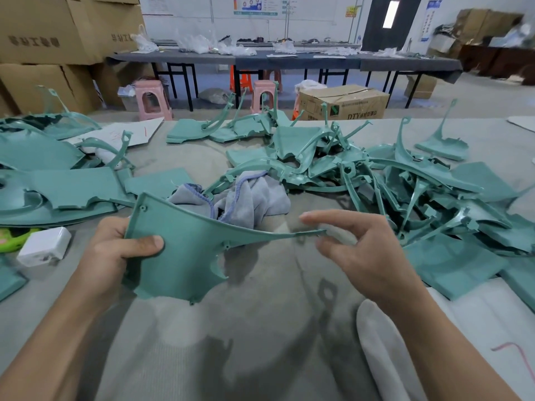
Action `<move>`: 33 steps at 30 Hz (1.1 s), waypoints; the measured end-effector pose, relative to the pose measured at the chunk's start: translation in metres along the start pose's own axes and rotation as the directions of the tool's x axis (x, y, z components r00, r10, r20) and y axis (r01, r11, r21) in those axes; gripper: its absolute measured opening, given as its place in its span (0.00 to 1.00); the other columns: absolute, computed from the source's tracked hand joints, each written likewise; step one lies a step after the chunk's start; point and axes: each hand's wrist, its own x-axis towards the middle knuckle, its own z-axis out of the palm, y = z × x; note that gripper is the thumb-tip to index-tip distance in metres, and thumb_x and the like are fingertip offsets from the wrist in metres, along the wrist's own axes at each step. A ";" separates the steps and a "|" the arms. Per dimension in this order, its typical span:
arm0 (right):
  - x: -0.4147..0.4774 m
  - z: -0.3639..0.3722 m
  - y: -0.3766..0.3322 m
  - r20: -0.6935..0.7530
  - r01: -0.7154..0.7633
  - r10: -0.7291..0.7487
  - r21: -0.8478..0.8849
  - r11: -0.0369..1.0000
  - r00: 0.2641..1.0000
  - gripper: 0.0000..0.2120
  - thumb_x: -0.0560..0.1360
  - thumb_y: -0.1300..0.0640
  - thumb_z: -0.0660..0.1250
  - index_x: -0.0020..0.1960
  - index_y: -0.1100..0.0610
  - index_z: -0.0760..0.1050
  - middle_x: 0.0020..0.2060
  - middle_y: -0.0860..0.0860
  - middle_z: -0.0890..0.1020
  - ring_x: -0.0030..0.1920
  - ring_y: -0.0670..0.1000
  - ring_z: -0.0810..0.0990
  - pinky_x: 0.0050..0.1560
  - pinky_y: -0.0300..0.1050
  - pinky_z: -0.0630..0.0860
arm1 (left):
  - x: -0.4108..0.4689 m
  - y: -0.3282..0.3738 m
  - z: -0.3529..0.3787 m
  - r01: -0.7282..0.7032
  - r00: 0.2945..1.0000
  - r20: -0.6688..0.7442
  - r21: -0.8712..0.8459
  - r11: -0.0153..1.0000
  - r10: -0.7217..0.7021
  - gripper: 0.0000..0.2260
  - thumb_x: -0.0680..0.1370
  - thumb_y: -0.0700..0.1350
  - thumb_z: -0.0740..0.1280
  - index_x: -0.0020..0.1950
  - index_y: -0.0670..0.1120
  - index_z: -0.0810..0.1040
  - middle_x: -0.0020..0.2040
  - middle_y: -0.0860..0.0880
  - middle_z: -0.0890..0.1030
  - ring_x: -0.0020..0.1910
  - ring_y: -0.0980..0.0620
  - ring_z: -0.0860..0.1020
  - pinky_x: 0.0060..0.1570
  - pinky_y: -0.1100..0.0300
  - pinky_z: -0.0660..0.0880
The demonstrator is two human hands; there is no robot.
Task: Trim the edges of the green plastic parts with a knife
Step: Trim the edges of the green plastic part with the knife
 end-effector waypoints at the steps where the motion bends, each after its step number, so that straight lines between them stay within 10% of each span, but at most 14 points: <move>1: 0.000 0.001 -0.002 0.088 0.007 -0.007 0.002 1.000 0.996 0.18 0.73 0.63 0.74 0.52 0.40 0.86 0.49 0.36 0.86 0.54 0.38 0.83 0.56 0.34 0.76 | 0.000 0.001 -0.001 0.013 1.000 0.005 -0.008 1.000 -0.013 0.17 0.58 0.44 0.73 0.43 0.36 0.86 0.38 0.35 0.85 0.32 0.37 0.84 0.35 0.45 0.82; 16: 0.008 -0.011 0.016 0.360 -0.150 0.118 0.064 0.987 0.926 0.03 0.70 0.59 0.76 0.39 0.52 0.84 0.34 0.45 0.83 0.37 0.42 0.78 0.43 0.33 0.73 | 0.001 0.004 -0.014 0.217 0.975 0.045 -0.006 0.976 -0.217 0.11 0.66 0.34 0.62 0.39 0.33 0.84 0.38 0.34 0.84 0.30 0.39 0.84 0.30 0.51 0.82; 22: 0.010 -0.018 0.032 0.087 -0.160 0.185 -0.238 0.958 0.979 0.11 0.76 0.63 0.72 0.39 0.49 0.80 0.32 0.48 0.82 0.32 0.44 0.75 0.38 0.47 0.74 | 0.001 0.005 -0.018 0.264 0.964 0.007 -0.050 0.963 -0.264 0.12 0.67 0.36 0.62 0.38 0.37 0.86 0.37 0.37 0.85 0.30 0.41 0.84 0.29 0.53 0.82; 27: 0.006 -0.002 0.006 0.070 -0.151 0.140 0.200 0.968 0.988 0.10 0.77 0.67 0.70 0.44 0.54 0.85 0.41 0.52 0.87 0.40 0.46 0.81 0.43 0.35 0.77 | 0.001 0.004 -0.013 0.267 0.962 0.058 -0.007 0.964 -0.267 0.11 0.67 0.35 0.63 0.39 0.34 0.85 0.39 0.34 0.84 0.31 0.39 0.84 0.29 0.53 0.82; 33: 0.001 0.005 -0.002 0.305 -0.314 0.234 0.248 0.917 0.923 0.04 0.75 0.66 0.73 0.47 0.59 0.86 0.39 0.53 0.85 0.39 0.44 0.80 0.42 0.36 0.76 | -0.001 0.007 -0.010 0.242 0.967 0.083 -0.008 0.970 -0.241 0.12 0.67 0.34 0.61 0.39 0.35 0.85 0.38 0.34 0.84 0.30 0.40 0.84 0.29 0.53 0.82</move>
